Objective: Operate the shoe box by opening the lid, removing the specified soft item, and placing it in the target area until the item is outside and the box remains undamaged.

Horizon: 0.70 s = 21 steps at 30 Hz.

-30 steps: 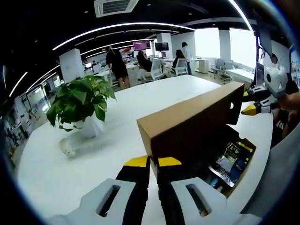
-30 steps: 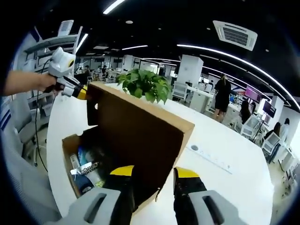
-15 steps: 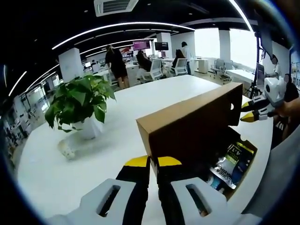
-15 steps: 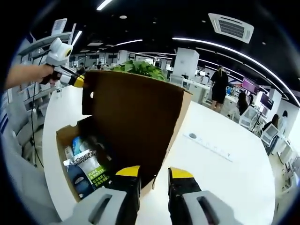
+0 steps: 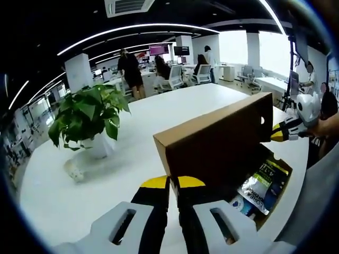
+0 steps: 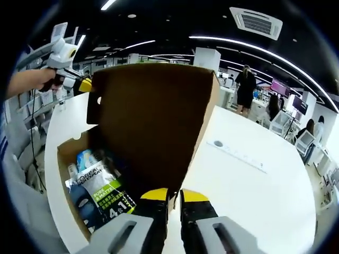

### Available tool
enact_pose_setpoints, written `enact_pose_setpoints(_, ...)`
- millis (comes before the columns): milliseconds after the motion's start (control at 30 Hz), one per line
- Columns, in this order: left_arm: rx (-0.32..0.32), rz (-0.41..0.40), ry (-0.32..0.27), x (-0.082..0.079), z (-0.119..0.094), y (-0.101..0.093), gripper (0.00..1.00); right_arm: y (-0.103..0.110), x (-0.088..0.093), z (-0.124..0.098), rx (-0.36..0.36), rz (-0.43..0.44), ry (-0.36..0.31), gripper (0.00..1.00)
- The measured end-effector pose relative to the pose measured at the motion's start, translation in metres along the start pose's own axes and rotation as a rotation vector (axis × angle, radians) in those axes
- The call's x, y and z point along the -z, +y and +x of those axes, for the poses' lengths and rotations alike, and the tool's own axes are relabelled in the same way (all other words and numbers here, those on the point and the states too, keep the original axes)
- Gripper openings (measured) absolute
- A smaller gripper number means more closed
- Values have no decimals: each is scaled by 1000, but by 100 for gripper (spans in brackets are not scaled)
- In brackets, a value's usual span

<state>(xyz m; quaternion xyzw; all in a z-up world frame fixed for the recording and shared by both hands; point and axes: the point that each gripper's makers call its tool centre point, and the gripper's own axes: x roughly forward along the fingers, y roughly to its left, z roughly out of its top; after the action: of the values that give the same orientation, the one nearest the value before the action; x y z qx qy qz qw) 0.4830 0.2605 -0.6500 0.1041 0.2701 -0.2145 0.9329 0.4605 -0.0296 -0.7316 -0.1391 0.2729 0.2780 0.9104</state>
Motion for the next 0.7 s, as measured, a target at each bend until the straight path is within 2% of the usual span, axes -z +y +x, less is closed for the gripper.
enact_pose_setpoints(333, 1, -15, 6, -5, 10, 5, 2, -5, 6, 6, 5, 65, 20, 0)
enact_pose_setpoints(700, -5, -12, 4, -6, 17, 7, 3, -6, 4, 7, 2, 63, 19, 0)
